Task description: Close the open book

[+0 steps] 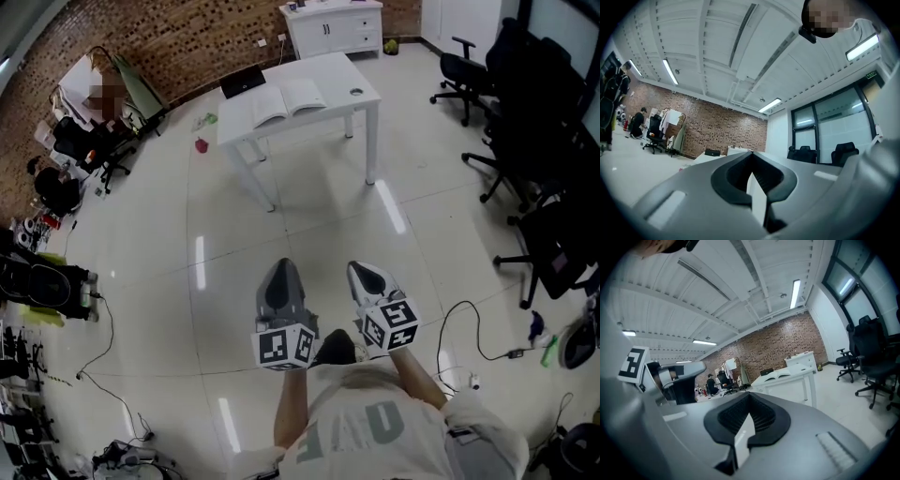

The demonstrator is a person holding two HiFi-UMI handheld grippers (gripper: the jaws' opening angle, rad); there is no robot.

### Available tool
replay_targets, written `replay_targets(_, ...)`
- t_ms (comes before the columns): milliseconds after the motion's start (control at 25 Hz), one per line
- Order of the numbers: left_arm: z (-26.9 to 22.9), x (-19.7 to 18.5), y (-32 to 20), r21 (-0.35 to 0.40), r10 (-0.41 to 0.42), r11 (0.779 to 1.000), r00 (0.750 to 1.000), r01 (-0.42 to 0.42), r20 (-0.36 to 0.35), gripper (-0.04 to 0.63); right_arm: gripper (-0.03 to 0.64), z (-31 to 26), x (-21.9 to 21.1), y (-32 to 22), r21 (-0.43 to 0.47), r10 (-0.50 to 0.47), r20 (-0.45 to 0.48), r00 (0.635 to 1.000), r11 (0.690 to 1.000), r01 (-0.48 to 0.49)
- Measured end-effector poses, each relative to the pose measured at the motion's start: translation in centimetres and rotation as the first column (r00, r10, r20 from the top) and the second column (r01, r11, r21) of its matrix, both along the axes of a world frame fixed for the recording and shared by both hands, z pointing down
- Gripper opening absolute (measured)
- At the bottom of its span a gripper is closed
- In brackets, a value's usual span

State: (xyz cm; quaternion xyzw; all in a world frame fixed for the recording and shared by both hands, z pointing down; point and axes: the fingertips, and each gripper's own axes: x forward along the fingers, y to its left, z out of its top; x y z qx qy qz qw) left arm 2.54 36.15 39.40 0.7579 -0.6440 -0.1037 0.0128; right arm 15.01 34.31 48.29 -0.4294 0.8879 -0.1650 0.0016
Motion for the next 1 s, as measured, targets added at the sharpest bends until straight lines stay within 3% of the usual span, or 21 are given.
replay_targets(240, 2.1, -1.7, -2.1, -0.046, -0.057, 0.997, 0.998, 0.056, -0.015, 0.015, 0.003, 1.9, 0.5, -1.6, -0.039, -0.008, -0.011, 1.000, 0.999, 0.007)
replay_targets(440, 4.1, -3.7, -7.2, -0.073, -0.073, 0.995, 0.997, 0.073, 0.008, 0.015, 0.003, 2.7, -0.8, -6.9, -0.044, -0.001, 0.001, 1.000, 0.999, 0.001)
replay_targets(600, 4.9, -5.8, -13.3, -0.077, -0.081, 0.994, 0.997, 0.079, -0.018, 0.015, 0.003, 3.0, -2.2, -12.7, -0.034, 0.013, -0.013, 1.000, 0.999, -0.014)
replay_targets(880, 3.6, -10.7, -27.8, -0.058, -0.065, 0.996, 0.997, 0.062, -0.045, 0.015, 0.003, 1.8, -7.9, -27.6, -0.052, 0.009, -0.016, 1.000, 0.999, -0.010)
replay_targets(1000, 2.7, -11.9, -33.1, -0.046, -0.028, 0.999, 0.999, 0.027, -0.024, 0.015, 0.005, 1.2, -10.4, -33.0, -0.059, 0.007, -0.006, 1.000, 0.998, -0.007)
